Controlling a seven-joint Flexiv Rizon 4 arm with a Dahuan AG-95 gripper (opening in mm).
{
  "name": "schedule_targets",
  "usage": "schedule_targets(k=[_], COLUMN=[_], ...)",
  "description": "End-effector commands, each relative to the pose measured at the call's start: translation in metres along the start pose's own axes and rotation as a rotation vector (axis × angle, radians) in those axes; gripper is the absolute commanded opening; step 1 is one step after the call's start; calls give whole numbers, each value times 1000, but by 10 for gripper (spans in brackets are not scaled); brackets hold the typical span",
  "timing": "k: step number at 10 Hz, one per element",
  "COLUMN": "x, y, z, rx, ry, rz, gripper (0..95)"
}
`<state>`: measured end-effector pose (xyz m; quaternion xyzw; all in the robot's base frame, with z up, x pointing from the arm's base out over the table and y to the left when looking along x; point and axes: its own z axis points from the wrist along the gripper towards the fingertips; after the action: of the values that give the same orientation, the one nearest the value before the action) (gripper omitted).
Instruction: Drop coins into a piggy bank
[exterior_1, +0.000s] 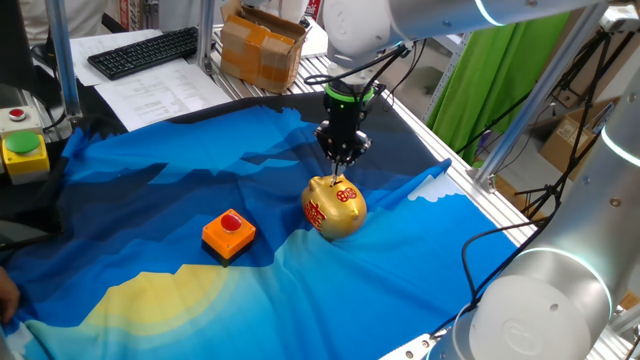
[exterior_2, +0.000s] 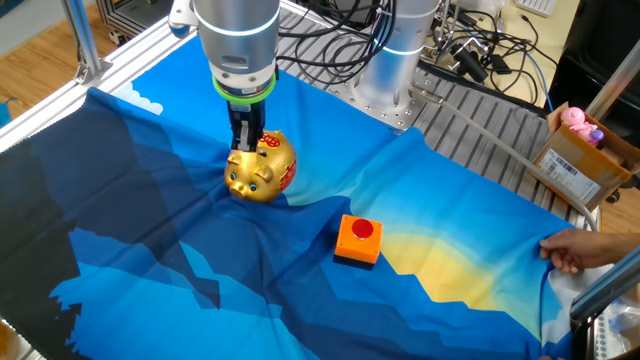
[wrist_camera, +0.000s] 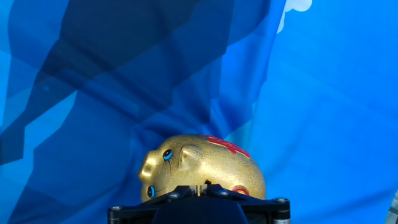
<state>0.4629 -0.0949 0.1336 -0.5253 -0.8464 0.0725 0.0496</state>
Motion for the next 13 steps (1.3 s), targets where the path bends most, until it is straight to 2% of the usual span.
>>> schedule_targets(k=[1,7,9,12,13], x=[0,0,0,0,0], y=[-1,-1,-1,-1,-1], z=[0,0,0,1,1], rx=[0,9,12,13,6], ry=[-3,-4,-2,1,11], rz=[-3,-7,-6,-12,-20], gripper=[0,0,380,380,380])
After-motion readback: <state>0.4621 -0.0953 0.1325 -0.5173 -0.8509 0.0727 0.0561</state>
